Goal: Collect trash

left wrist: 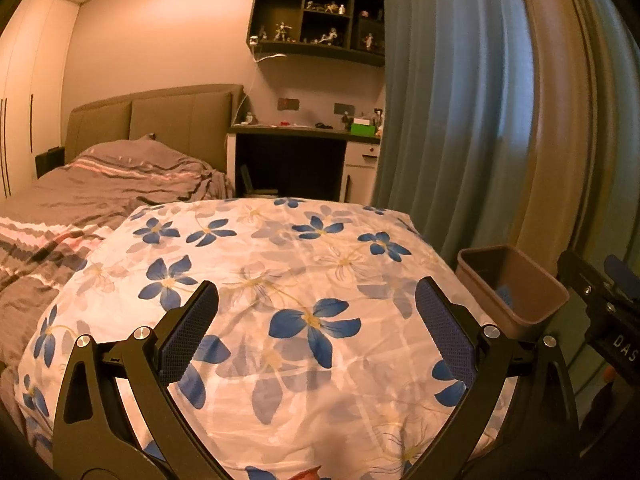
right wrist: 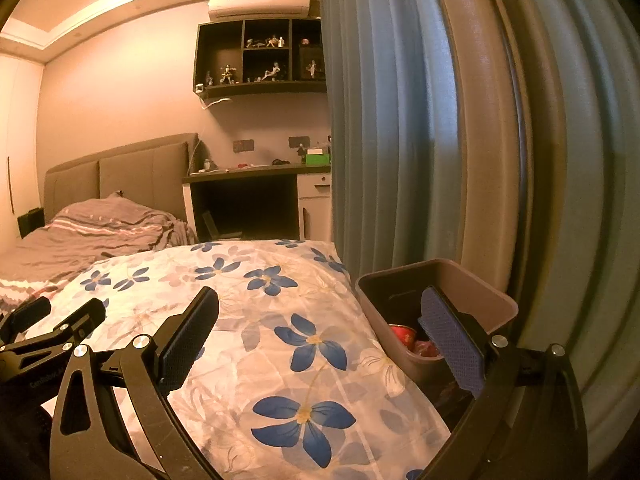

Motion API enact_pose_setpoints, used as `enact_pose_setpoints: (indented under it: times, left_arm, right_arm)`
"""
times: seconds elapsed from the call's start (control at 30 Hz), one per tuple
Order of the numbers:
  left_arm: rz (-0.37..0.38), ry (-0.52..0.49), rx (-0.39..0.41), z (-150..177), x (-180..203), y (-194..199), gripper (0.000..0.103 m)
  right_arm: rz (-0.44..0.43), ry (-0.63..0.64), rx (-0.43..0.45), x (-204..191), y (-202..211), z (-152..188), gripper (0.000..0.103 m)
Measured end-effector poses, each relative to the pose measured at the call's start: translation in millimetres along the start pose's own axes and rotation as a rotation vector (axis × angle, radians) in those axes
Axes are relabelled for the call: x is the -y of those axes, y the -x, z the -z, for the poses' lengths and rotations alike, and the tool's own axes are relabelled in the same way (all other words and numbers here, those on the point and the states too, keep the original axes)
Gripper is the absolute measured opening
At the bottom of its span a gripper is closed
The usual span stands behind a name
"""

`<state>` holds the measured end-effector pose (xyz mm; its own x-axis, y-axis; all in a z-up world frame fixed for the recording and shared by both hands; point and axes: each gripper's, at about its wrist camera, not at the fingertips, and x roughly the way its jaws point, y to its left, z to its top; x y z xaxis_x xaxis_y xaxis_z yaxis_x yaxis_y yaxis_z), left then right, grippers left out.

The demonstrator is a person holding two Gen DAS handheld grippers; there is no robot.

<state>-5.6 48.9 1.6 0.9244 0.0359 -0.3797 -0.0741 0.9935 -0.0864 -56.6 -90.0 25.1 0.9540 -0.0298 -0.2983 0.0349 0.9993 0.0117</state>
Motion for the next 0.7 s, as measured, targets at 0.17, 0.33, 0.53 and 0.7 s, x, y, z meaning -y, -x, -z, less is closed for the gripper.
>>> enact_pose_setpoints:
  times: [0.17,0.33,0.53,0.7]
  left_arm:
    - [0.001,-0.003,-0.001,0.9,3.8,-1.4,0.097]
    - [0.000,-0.001,-0.001,1.0,4.4,-1.6,0.097]
    - [0.002,-0.001,-0.002,0.9,4.5,-1.7,0.097]
    - [0.003,-0.001,-0.003,1.0,5.2,-2.4,0.097]
  right_arm:
    - [-0.001,0.000,-0.001,0.7,-0.3,-0.3,0.097]
    - [-0.001,0.001,0.001,0.2,0.0,-0.5,0.097]
    - [-0.001,-0.001,-0.001,1.0,-0.9,-0.4,0.097]
    - [0.000,0.000,0.001,1.6,-1.6,-0.4,0.097]
